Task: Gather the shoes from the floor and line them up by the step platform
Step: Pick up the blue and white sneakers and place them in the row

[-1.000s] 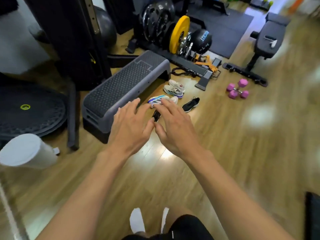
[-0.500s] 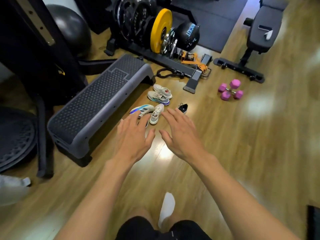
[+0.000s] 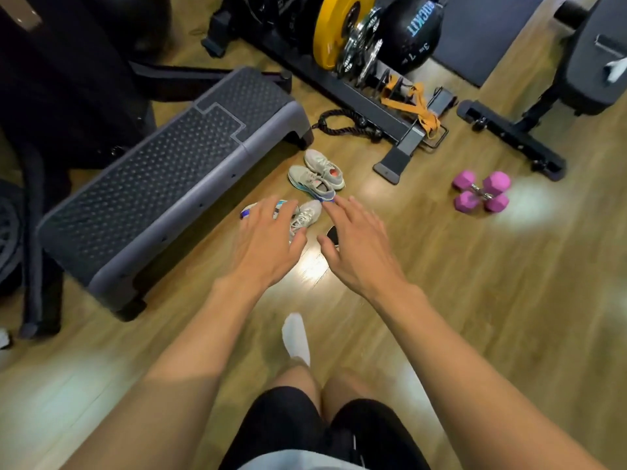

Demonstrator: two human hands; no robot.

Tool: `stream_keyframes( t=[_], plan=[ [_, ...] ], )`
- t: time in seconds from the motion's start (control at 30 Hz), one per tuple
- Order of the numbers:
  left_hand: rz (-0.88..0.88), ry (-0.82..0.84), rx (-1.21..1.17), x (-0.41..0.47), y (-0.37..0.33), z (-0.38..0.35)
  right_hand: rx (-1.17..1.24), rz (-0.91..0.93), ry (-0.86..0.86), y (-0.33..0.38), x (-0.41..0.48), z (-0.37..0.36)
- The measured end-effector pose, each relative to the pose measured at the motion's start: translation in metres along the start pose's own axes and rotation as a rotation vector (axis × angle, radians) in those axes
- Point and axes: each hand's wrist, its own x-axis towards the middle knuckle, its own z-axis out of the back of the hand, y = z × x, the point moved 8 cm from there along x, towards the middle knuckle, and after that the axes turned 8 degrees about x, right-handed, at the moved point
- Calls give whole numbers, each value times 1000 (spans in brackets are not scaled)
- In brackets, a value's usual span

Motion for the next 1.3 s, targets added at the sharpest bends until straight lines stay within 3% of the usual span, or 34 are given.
stream_keyframes(
  t=[0.17, 0.33, 0.47, 0.67, 0.8, 0.9, 1.0, 1.1, 1.17, 1.3],
  plan=[
    [44, 56, -6, 89, 5, -32, -35, 10, 77, -42, 86, -3],
    [205, 145, -3, 165, 41, -96, -52, 14, 166, -99, 175, -42],
    [351, 254, 5, 212, 76, -183, -84, 77, 223, -139, 242, -104],
    [365, 447, 141, 279, 105, -358, -227, 169, 339, -202, 316, -248],
    [333, 370, 205, 326, 130, -451, -219, 157, 379, -248, 369, -344],
    [376, 402, 256, 345, 168, -512, -220, 192, 447, -269, 405, -413],
    [385, 466, 312, 358, 207, -567, -237, 289, 515, -271, 437, -480],
    [301, 475, 322, 378, 239, -605, -376, 512, 539, -264, 459, -537],
    [240, 421, 386, 401, 256, -612, -519, 658, 508, -261, 471, -566],
    [191, 234, 552, 443, 261, -607, -635, 678, 315, -261, 500, -590]
  ],
)
